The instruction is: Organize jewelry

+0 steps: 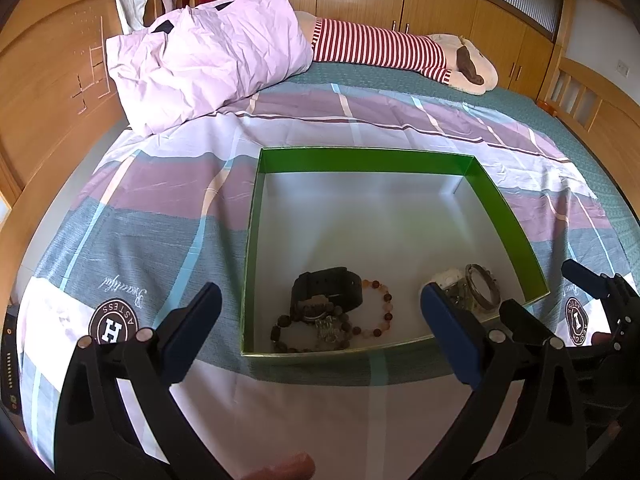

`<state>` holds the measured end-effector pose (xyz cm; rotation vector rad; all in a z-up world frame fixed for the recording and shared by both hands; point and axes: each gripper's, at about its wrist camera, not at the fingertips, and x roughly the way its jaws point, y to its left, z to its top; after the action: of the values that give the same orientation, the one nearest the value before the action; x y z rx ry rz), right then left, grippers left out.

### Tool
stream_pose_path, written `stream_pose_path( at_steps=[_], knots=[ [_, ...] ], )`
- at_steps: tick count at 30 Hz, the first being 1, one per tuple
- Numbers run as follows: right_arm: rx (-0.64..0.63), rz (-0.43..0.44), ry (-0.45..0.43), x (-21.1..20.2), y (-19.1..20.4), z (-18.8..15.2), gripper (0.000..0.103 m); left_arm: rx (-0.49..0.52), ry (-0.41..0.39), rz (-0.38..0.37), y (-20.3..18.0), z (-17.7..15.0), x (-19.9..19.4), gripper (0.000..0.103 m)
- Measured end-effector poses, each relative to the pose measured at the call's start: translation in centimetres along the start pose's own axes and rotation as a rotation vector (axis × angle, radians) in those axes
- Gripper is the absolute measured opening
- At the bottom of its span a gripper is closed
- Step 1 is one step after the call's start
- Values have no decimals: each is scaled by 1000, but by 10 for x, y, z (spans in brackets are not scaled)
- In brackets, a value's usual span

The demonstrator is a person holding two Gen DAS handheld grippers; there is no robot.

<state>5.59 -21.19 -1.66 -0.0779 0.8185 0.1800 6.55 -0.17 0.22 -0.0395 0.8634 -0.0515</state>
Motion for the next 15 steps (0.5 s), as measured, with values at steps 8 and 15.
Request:
stream_pose_path(
  at_steps=[8, 15],
  knots=[
    [-1, 0, 1, 0, 0, 0, 102, 1, 2, -2, 0, 0, 0, 101],
    [-6, -3, 2, 1, 1, -1, 102, 12, 4, -6, 1, -1, 1, 101]
  ],
)
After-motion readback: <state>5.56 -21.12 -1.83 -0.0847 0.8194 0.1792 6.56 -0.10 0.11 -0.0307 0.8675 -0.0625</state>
